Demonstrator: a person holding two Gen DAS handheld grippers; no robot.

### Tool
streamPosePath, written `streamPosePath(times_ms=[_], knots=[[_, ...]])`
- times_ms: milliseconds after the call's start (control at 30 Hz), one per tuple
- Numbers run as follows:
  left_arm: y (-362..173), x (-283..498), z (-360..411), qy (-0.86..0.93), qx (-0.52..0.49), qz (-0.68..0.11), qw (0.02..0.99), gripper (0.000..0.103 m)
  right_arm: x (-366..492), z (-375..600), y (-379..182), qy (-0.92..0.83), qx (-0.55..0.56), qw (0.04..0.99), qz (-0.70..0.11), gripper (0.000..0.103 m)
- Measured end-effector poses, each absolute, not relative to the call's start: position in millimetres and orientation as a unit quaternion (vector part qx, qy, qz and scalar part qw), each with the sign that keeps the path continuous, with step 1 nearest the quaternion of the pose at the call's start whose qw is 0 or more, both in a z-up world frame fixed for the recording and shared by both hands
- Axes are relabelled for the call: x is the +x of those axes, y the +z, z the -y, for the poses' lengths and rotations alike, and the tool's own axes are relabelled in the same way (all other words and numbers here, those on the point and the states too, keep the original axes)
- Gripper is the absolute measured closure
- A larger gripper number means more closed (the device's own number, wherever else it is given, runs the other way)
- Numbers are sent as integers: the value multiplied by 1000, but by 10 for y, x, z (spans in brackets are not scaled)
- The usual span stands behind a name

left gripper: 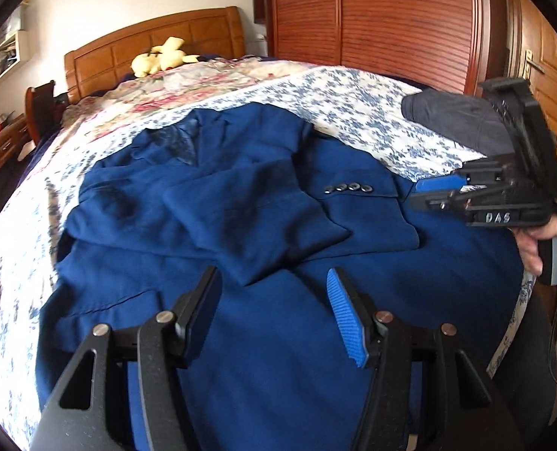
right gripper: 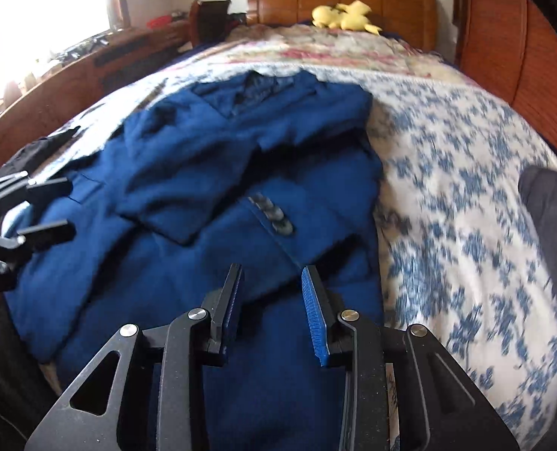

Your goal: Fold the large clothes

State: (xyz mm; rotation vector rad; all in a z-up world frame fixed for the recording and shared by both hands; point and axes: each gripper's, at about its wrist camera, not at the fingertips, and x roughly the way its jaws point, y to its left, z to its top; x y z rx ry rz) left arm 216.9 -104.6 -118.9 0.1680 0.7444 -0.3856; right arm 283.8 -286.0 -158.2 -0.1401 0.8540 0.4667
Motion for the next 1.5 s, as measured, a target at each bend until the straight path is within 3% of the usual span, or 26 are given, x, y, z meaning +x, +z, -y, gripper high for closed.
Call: streamPosePath(times_ms=[167, 400, 733, 933, 1500], knots=[[-1258, 2305, 1258, -210, 97, -368, 901, 47, 2890, 2935, -1806, 211, -66, 879, -422, 72], [-1321, 2526, 1565, -257, 103, -384, 881, 64, 2844, 2921, -1828, 206, -72, 888, -405, 72], [-1567, 2807, 1874, -250, 137, -426, 858, 65, 2820, 2948, -1844, 207, -59, 894, -394, 72], [-1517, 2765, 1866, -243, 165, -405, 866, 98, 2800, 2947, -1851, 206, -62, 895, -390, 72], [-726, 2406, 322, -106, 104, -303, 941, 102, 2804, 2947, -1855, 206, -63, 895, -390, 72]])
